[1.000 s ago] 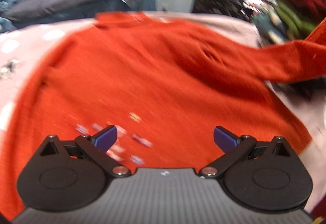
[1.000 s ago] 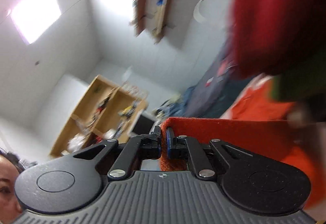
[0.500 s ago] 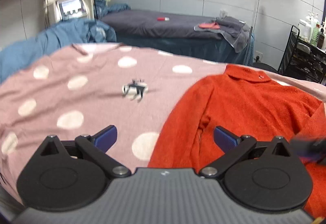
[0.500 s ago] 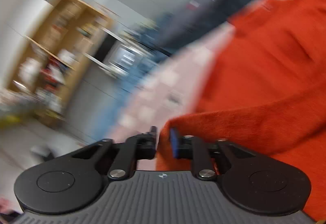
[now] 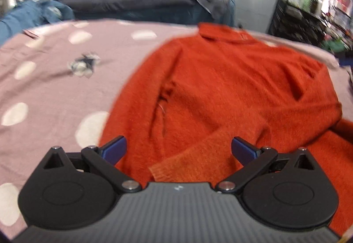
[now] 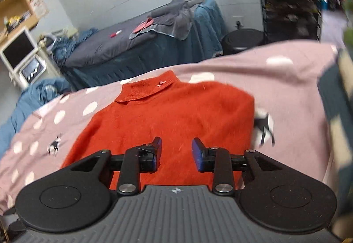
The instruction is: Fold small clothes
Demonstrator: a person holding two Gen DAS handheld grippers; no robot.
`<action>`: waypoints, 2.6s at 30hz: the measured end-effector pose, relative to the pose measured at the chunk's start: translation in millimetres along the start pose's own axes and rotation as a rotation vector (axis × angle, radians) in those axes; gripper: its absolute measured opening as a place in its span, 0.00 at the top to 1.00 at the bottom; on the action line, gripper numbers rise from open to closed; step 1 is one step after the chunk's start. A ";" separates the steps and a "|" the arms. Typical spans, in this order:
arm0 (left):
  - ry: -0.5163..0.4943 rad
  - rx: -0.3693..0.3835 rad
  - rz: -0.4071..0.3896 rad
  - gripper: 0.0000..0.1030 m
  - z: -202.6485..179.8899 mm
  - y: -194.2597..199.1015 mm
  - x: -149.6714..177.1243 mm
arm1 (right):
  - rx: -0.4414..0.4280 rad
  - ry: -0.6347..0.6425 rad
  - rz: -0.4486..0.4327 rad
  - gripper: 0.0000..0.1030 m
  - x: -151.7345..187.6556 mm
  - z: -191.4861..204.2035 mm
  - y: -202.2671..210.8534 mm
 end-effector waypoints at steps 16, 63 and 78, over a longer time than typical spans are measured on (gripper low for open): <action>-0.060 0.132 -0.040 0.54 -7.0 13.2 14.4 | -0.144 0.075 0.128 0.39 39.3 70.1 -26.4; -0.304 0.438 0.174 0.41 -55.0 15.3 62.3 | -0.174 -0.146 0.095 0.18 92.2 9.7 6.4; -0.233 0.353 -0.181 0.93 -45.7 53.2 13.0 | 0.178 -0.003 -0.144 0.07 31.2 -14.8 -8.3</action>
Point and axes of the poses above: each gripper's, at about its wrist camera, not at the fingertips, and y roughly against the way its jaws point, z to its left, x to its underside, the point moved 5 cm from there along -y, roughly the way its jaws point, and after that the axes turned 12 degrees about z, right-handed, at the moved point
